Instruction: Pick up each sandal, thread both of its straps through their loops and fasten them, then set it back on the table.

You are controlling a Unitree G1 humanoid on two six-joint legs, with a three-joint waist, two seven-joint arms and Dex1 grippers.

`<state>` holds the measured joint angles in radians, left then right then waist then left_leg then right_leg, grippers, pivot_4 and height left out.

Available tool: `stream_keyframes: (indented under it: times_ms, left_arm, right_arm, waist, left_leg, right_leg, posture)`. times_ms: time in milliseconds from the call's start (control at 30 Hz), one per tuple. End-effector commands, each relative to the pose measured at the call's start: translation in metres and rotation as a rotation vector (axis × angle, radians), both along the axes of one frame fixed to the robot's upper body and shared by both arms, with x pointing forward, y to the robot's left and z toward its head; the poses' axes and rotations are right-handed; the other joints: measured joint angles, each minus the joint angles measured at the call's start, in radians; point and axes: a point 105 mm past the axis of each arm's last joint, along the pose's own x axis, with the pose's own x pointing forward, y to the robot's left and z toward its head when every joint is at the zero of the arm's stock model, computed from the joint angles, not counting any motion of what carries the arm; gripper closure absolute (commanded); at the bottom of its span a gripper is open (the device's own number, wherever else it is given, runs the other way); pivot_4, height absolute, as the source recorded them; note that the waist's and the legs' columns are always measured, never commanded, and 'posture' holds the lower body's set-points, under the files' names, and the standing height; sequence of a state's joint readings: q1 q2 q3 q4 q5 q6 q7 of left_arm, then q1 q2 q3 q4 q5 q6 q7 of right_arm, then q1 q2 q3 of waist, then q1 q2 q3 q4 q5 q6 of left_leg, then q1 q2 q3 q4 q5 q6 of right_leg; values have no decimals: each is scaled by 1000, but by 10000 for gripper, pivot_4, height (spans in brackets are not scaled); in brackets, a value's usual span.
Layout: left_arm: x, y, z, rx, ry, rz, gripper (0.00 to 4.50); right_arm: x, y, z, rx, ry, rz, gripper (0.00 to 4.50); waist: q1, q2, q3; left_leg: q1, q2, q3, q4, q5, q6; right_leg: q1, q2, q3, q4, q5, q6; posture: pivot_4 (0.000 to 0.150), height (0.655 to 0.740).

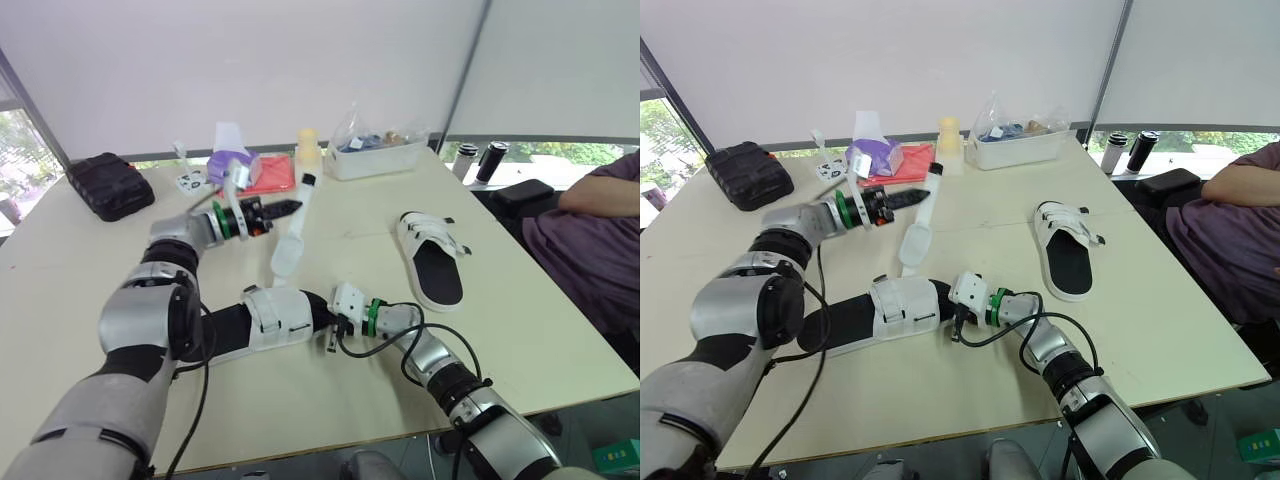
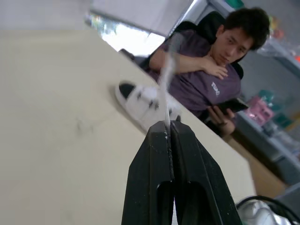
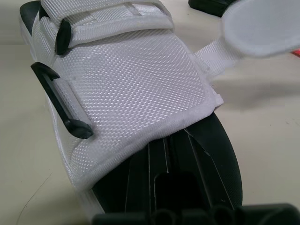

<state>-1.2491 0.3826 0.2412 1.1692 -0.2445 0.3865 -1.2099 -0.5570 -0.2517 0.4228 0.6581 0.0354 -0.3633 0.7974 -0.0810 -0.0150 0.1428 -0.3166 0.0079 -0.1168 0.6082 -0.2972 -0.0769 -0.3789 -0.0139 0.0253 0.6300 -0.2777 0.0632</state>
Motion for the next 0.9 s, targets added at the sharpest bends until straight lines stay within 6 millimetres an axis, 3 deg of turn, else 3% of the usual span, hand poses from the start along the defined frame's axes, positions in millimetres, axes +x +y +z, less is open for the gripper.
stream_keyframes:
  times_ms: [33, 233, 500, 667, 767, 900]
  left_arm:
    - [-11, -7, 23, 142, -328, -34, 44334]
    - [-53, -13, 5, 317, -501, -144, 44334]
    - [-95, 0, -18, 609, -782, -237, 44334]
    - [-128, -3, -39, 796, -1166, -372, 44334]
    - [-143, -12, -36, 757, -1492, -367, 44334]
    - [-163, -12, -45, 731, -1783, -405, 44334]
  right_arm:
    - [-34, -57, -107, -334, 311, -121, 45000]
    - [-35, -60, -108, -348, 313, -113, 45000]
    - [-34, -63, -108, -355, 306, -117, 45000]
    - [-35, -65, -110, -364, 308, -119, 45000]
    - [-33, -63, -110, -364, 306, -122, 45000]
    - [-30, -61, -108, -356, 303, -129, 45000]
  waist:
    - [1, 3, 1]
    - [7, 5, 2]
    - [11, 7, 4]
    - [13, 8, 4]
    - [16, 8, 4]
    - [16, 9, 3]
  left_leg:
    - [1, 1, -1, -1, 0, 0]
    - [6, 3, 0, -4, 0, 0]
    - [8, 4, 0, -6, -2, -3]
    - [8, 4, 1, -12, -2, -3]
    - [7, 5, 1, -12, -2, -3]
    - [6, 6, 3, -13, 0, 0]
  right_leg:
    - [1, -1, 1, 0, 0, 0]
    - [4, -2, 3, -1, 0, -1]
    - [1, -3, 5, -2, -2, -4]
    - [1, -4, 5, -8, -2, -4]
    - [1, -4, 5, -10, -2, -4]
    - [-1, -5, 5, -11, -2, -4]
  posture:
    - [1500, 7400]
    - [1500, 7400]
    - [1500, 7400]
    - [1500, 7400]
    - [1500, 7400]
    - [1500, 7400]
